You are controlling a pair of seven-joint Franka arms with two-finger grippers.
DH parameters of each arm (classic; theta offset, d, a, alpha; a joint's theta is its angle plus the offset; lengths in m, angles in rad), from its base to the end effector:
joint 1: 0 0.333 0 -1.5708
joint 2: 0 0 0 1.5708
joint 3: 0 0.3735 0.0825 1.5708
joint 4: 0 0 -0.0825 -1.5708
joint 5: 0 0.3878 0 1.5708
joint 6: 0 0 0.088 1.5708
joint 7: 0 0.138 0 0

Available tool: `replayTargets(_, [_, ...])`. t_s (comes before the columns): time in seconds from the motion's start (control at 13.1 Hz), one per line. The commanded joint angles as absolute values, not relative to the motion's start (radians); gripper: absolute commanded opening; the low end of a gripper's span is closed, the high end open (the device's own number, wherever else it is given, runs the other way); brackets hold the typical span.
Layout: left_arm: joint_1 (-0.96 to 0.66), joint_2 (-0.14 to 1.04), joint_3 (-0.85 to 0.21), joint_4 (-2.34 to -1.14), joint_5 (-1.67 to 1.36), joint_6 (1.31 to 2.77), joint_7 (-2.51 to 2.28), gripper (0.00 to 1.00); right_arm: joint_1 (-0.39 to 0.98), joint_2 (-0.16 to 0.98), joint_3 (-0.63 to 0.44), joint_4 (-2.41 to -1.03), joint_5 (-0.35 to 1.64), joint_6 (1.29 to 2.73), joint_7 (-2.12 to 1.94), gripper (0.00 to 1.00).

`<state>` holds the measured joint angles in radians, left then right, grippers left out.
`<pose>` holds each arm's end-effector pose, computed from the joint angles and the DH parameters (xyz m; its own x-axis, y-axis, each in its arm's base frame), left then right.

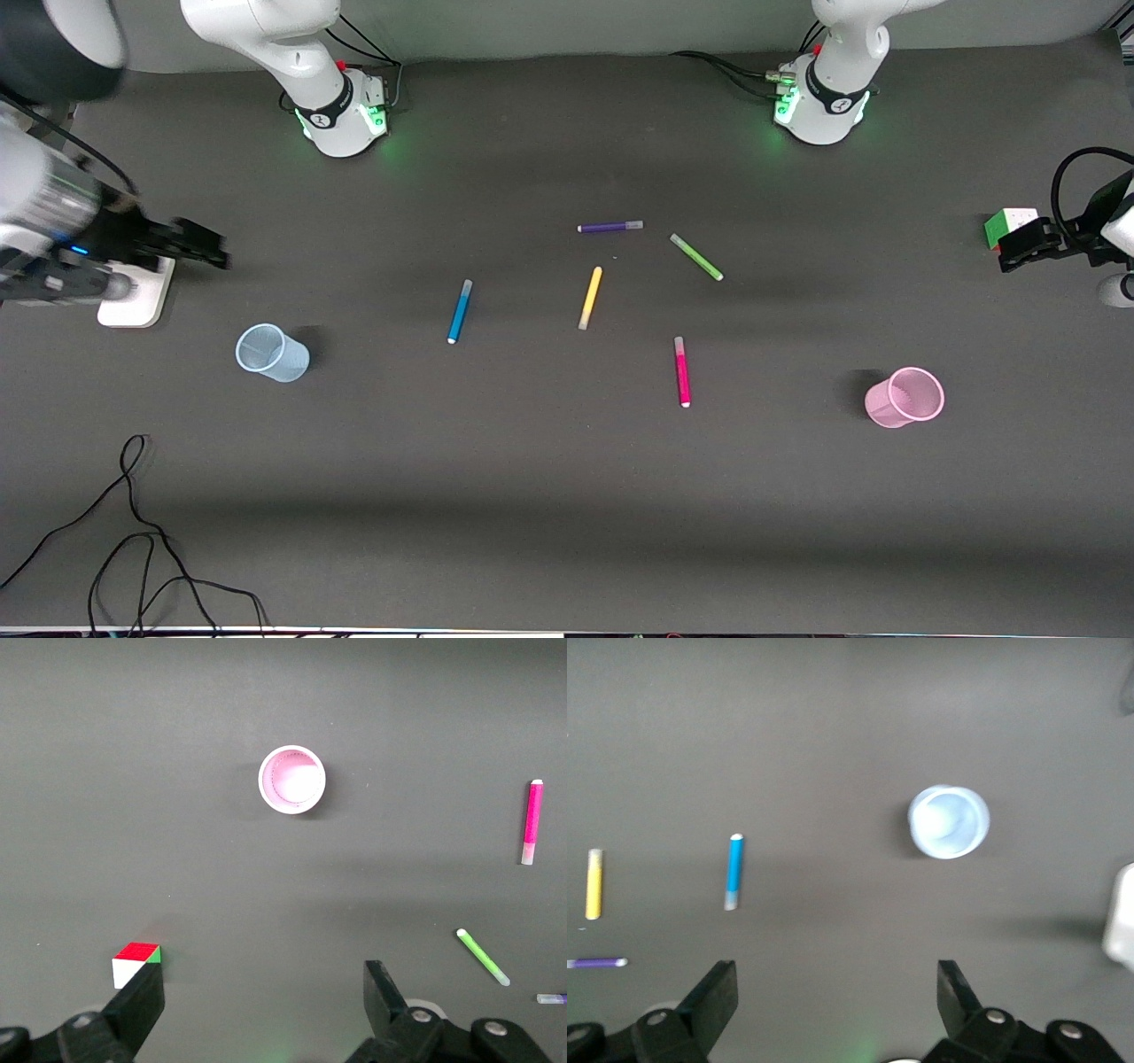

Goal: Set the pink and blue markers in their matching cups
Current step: 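Reach the right gripper toward the blue marker while the left gripper moves out, then grasp the blue marker with the right gripper while the left grasps pink marker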

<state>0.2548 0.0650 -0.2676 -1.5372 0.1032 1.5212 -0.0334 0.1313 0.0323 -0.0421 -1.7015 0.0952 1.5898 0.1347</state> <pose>0.5729 0.0127 0.6278 0.9968 0.0248 -0.0755 0.0181 -0.9959 -0.0885 0.5545 0.0629 0.5735 0.9868 -0.0479 -0.1547 -0.0597 -0.9956 -0.0723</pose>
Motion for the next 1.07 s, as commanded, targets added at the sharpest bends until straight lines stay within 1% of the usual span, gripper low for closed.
replayTargets(0.0, [0.244, 0.077, -0.265, -1.539, 0.121, 1.517, -0.028, 1.0, 0.133, 0.185, -0.022, -1.681, 0.227, 1.591, 0.202, 1.0])
replayTargets(0.15, [0.244, 0.098, -0.264, -1.539, 0.121, 1.519, -0.028, 1.0, 0.161, 0.285, 0.021, -1.69, 0.247, 1.604, 0.265, 1.0])
replayTargets(0.3, [0.213, 0.107, -0.265, -1.54, 0.12, 1.514, -0.041, 1.0, 0.207, 0.357, 0.026, -1.71, 0.25, 1.675, 0.319, 1.0])
replayTargets(0.46, [0.166, 0.139, -0.265, -1.54, 0.12, 1.517, -0.11, 1.0, 0.209, 0.429, 0.057, -1.729, 0.284, 1.764, 0.339, 1.0])
replayTargets(0.61, [0.07, 0.214, -0.265, -1.54, 0.12, 1.526, -0.293, 1.0, 0.207, 0.471, 0.113, -1.791, 0.291, 1.9, 0.408, 1.0])
replayTargets(0.76, [-0.019, 0.305, -0.265, -1.542, 0.109, 1.584, -0.485, 1.0, 0.207, 0.5, 0.155, -1.87, 0.291, 2.061, 0.434, 1.0])
replayTargets(0.91, [-0.11, 0.388, -0.265, -1.561, 0.109, 1.664, -0.61, 0.99, 0.207, 0.521, 0.166, -1.888, 0.293, 2.101, 0.446, 1.0])
replayTargets(0.99, [-0.139, 0.414, -0.265, -1.597, 0.103, 1.751, -0.682, 0.99, 0.207, 0.528, 0.167, -1.891, 0.293, 2.103, 0.46, 1.0])
